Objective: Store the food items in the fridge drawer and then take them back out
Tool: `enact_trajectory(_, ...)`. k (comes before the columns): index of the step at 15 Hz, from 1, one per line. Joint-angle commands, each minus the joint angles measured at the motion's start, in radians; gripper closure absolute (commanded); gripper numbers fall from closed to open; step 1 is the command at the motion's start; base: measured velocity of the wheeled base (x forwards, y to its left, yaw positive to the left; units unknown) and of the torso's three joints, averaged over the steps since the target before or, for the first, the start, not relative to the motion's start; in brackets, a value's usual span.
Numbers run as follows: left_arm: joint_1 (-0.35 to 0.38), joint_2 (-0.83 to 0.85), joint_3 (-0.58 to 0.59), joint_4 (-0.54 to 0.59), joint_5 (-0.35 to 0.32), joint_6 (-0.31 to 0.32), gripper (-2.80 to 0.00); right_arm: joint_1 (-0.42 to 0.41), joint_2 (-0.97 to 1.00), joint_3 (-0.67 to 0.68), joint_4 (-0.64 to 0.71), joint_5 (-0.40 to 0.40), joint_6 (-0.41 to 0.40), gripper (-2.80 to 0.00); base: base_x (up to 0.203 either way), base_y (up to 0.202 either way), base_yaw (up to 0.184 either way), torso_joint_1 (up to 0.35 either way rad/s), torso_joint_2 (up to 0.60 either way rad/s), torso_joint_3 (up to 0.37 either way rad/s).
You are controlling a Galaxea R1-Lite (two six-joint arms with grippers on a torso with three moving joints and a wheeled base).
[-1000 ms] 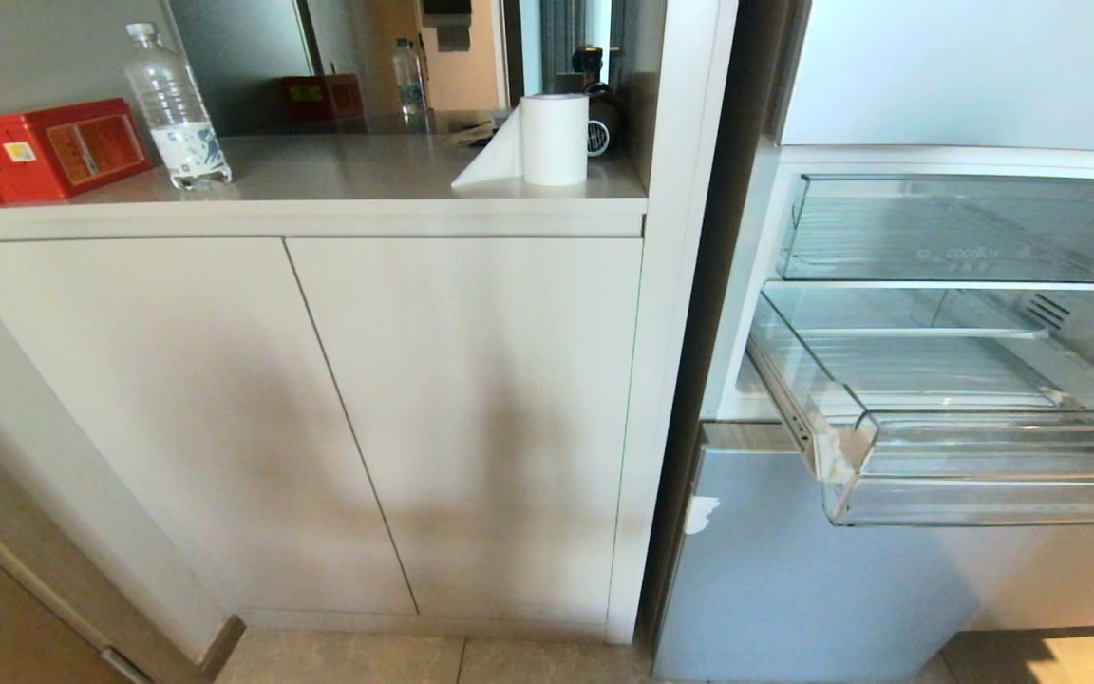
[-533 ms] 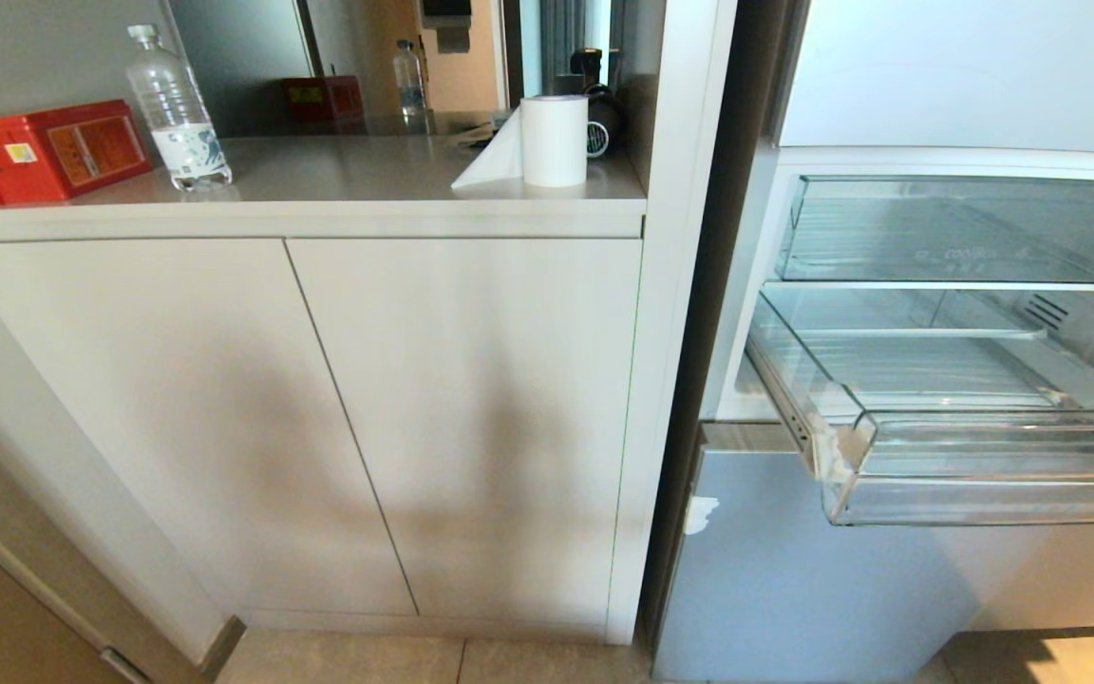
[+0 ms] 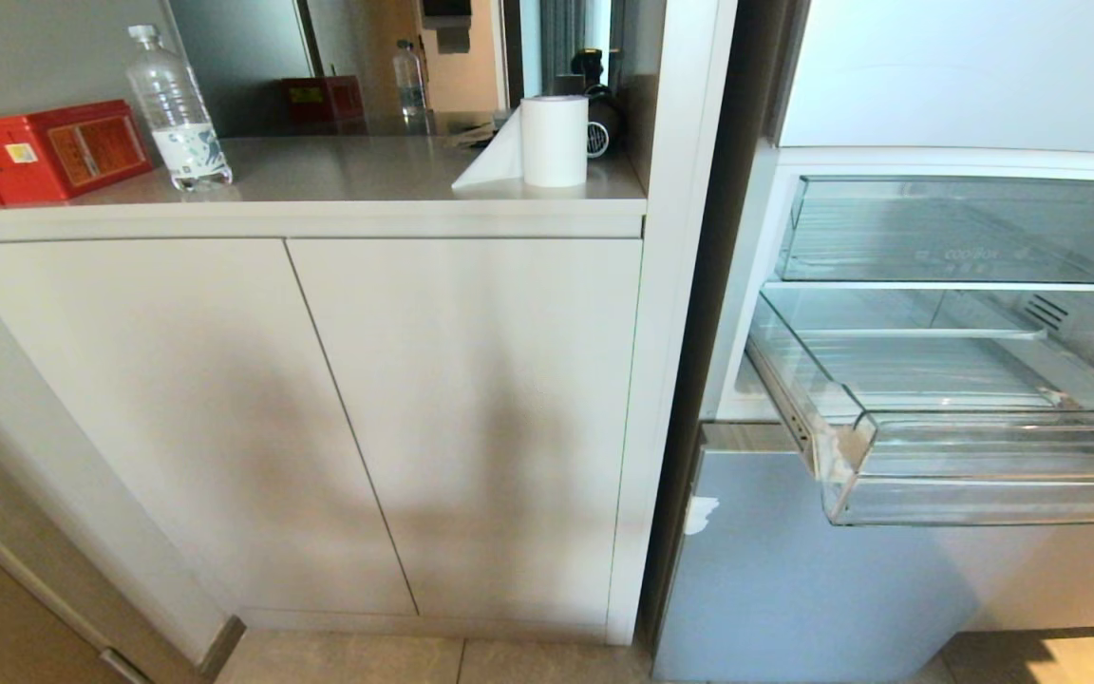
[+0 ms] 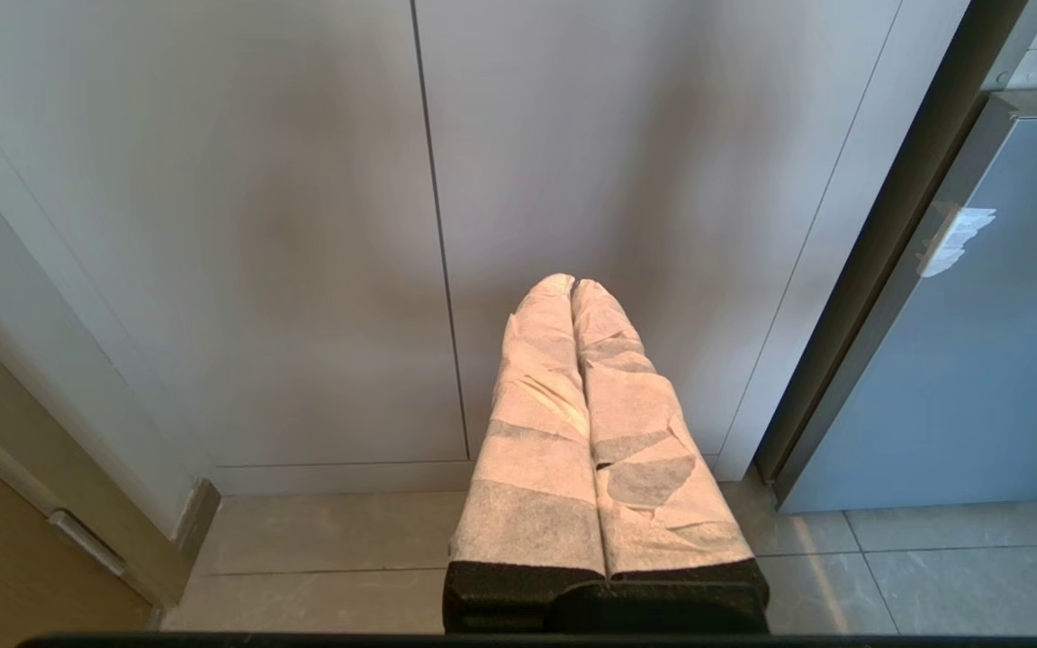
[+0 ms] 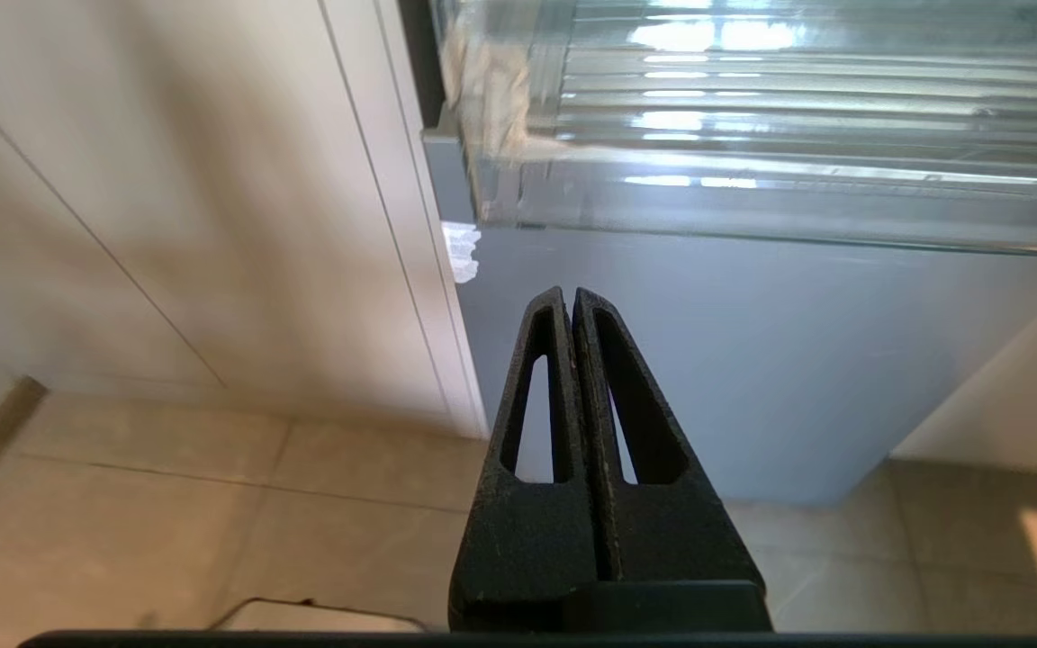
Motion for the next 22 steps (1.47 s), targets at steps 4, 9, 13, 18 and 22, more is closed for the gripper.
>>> enact_trajectory(4,0.001,0.000,0.002,0.000,0.000,0.001,0.00,0.066,-0.214,0.228,-0.041,-0.083,-0.121,0.00,0.000,0.000,0.000,0.000,0.00,0.000)
enact_trajectory(9,0.001,0.000,0.002,0.000,0.000,0.000,0.00,0.114,-0.225,0.239,0.130,-0.268,-0.169,0.00,0.000,0.000,0.000,0.000,0.00,0.000)
enact_trajectory(13,0.001,0.000,0.002,0.000,0.000,0.000,0.00,0.116,-0.227,0.240,0.127,-0.275,-0.096,0.00,0.000,0.000,0.000,0.000,0.00,0.000)
enact_trajectory(18,0.001,0.000,0.002,0.000,0.000,0.000,0.00,0.197,-0.406,0.240,0.124,-0.284,-0.061,0.00,0.000,0.000,0.000,0.000,0.00,0.000)
enact_trajectory(22,0.001,0.000,0.002,0.000,0.000,0.000,0.00,0.191,-0.501,0.241,0.125,-0.290,-0.066,0.00,0.000,0.000,0.000,0.000,0.00,0.000)
